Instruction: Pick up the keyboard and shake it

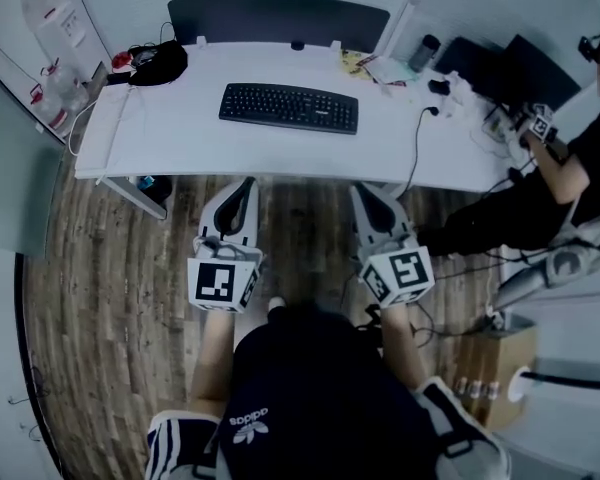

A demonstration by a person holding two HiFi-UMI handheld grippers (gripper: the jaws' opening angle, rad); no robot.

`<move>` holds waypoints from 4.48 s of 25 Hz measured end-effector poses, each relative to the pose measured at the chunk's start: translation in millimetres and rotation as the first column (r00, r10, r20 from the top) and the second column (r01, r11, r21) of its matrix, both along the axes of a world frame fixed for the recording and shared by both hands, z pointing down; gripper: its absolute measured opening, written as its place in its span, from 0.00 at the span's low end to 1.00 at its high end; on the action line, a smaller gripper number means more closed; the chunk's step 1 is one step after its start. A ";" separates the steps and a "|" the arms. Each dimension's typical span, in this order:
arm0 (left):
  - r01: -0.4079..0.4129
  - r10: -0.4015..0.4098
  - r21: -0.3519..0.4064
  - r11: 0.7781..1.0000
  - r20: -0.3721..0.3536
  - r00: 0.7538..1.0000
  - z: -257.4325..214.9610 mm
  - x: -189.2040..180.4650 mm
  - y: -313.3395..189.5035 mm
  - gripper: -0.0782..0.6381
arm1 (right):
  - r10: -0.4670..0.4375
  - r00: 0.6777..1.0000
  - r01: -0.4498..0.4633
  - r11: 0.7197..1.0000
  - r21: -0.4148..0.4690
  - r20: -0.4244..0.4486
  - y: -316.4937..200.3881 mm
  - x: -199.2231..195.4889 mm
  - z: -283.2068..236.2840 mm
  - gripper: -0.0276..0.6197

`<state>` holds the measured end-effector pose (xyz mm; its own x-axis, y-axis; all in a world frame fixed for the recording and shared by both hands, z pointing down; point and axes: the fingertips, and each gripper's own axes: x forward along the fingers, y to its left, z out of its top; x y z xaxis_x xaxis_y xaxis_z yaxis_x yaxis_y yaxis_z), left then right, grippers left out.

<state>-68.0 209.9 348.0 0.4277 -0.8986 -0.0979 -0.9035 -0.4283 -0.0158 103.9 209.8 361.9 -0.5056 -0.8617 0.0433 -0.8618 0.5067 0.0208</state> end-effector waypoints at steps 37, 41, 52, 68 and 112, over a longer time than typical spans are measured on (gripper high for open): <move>0.199 -0.201 -0.123 0.972 -0.004 0.980 49.9 26.1 -221.8 0.12 | -0.057 0.998 0.059 0.993 -0.104 0.026 -261.3 68.4 50.1 0.05; 0.191 -0.190 -0.135 0.972 0.019 0.982 52.0 28.6 -228.0 0.11 | -0.038 0.999 0.042 0.991 -0.127 0.033 -266.2 73.5 58.8 0.05; 0.149 -0.154 -0.199 0.969 -0.007 0.988 69.7 8.4 -272.8 0.12 | 0.047 0.999 -0.042 0.984 -0.174 0.025 -298.9 76.5 76.9 0.05; 0.010 -0.006 -0.260 0.966 0.014 1.000 88.8 -48.9 -382.2 0.11 | 0.262 0.965 -0.261 0.938 -0.227 -0.024 -360.7 54.7 89.2 0.05; 0.146 -0.124 -0.372 0.917 0.082 0.989 140.9 -116.3 -411.9 0.12 | 0.245 0.969 -0.243 0.925 -0.291 -0.033 -400.0 61.6 116.4 0.05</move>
